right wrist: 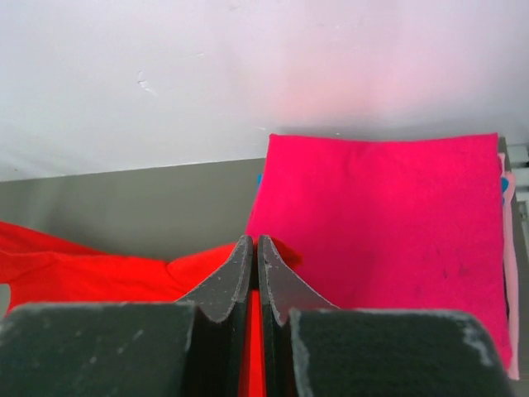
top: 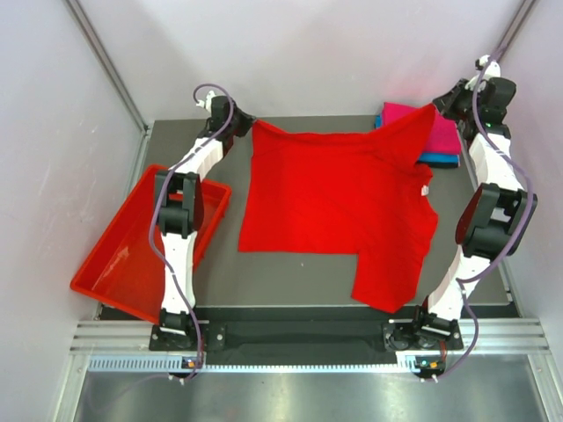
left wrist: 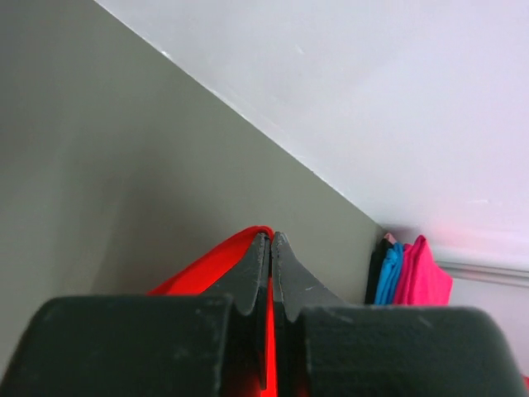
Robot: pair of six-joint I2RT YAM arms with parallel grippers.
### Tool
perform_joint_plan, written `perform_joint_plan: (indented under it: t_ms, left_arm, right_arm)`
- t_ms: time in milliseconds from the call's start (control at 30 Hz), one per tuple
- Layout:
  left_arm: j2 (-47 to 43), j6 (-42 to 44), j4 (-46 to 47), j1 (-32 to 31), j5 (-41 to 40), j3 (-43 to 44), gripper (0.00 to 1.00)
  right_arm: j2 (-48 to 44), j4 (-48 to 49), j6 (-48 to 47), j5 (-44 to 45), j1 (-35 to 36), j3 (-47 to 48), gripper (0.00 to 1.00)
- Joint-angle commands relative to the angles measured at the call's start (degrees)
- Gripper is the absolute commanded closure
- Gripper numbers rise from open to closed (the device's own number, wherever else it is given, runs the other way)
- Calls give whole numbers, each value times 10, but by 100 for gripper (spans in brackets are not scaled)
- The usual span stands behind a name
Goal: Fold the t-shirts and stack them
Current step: Fold the tshirt
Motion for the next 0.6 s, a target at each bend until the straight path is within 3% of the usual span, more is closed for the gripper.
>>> perform_joint_plan:
  t_ms: [0, 200, 567]
  left_arm:
    - [7, 18, 42, 14, 24, 26, 100]
    - [-3, 30, 57, 18, 47, 9, 100]
    - [-52, 90, 9, 26, 95, -47, 100]
  right_arm:
    - [-7, 57, -48, -13, 0, 18, 100]
    - [-24, 94, -53, -44, 2, 7, 100]
    - [-88, 73, -107, -14, 2, -75, 100]
